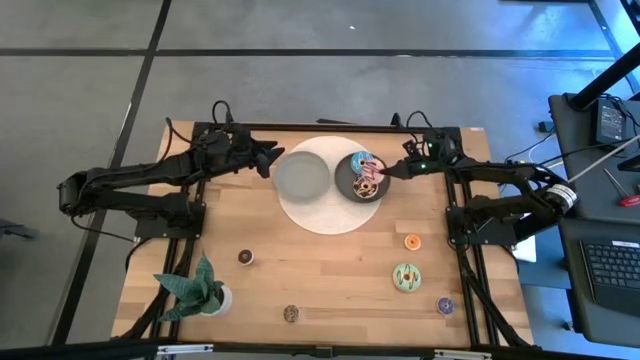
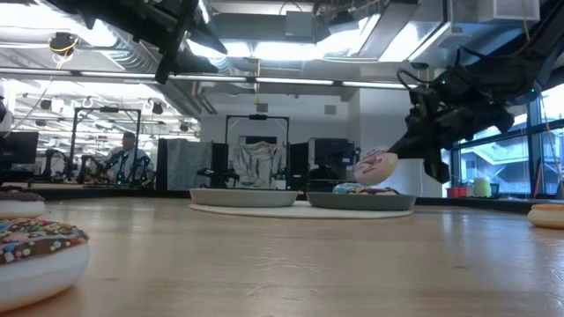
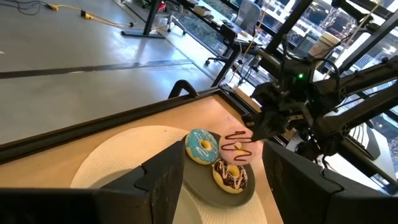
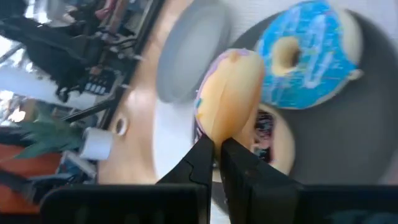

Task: Pick & Place donuts
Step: Put the large purple donut on the black plate

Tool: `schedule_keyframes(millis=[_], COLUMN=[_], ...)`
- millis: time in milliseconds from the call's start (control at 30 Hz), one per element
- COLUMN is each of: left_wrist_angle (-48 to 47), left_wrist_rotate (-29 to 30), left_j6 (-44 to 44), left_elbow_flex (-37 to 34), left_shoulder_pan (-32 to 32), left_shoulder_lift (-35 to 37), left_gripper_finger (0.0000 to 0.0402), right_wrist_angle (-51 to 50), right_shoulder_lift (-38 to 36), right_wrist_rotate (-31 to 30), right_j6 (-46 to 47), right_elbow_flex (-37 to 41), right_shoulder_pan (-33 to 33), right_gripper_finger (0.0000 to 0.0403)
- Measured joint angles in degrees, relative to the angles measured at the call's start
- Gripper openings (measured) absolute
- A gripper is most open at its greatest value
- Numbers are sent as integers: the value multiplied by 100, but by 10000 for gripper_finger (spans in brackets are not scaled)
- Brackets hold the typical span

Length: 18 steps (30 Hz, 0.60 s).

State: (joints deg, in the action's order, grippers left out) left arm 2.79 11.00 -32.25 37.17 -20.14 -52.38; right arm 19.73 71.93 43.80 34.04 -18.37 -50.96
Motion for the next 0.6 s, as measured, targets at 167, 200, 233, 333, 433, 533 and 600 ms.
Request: schedule_keyframes(millis=[167, 200, 233, 333, 433, 533, 600], left_wrist_angle=[0, 0, 0, 0, 0, 0, 0], left_wrist_rotate=[0, -1, 0, -1, 0, 0, 0], left_j6=[-7, -6, -7, -13, -15, -11, -13], left_elbow_flex=[0, 0, 0, 0, 0, 0, 0], left_shoulder_pan=[0, 0, 0, 0, 0, 0, 0], left_shoulder_lift=[0, 0, 0, 0, 0, 0, 0], left_gripper_finger=[210, 210, 211, 212, 210, 211, 212], right_wrist_angle=[-9, -25, -23, -23, -24, -28, -33], right_shoulder_lift=[365, 438, 504, 645, 672, 672, 672], right_wrist_rotate=[-204, -204, -209, -219, -221, -223, -227], right_j6=[0, 0, -1, -27, -167, -259, -257], right_elbow_flex=[0, 0, 0, 0, 0, 0, 0], right_shoulder_pan=[-2, -2, -2, -2, 0, 0, 0], right_gripper_finger=[26, 26, 26, 26, 26, 26, 27])
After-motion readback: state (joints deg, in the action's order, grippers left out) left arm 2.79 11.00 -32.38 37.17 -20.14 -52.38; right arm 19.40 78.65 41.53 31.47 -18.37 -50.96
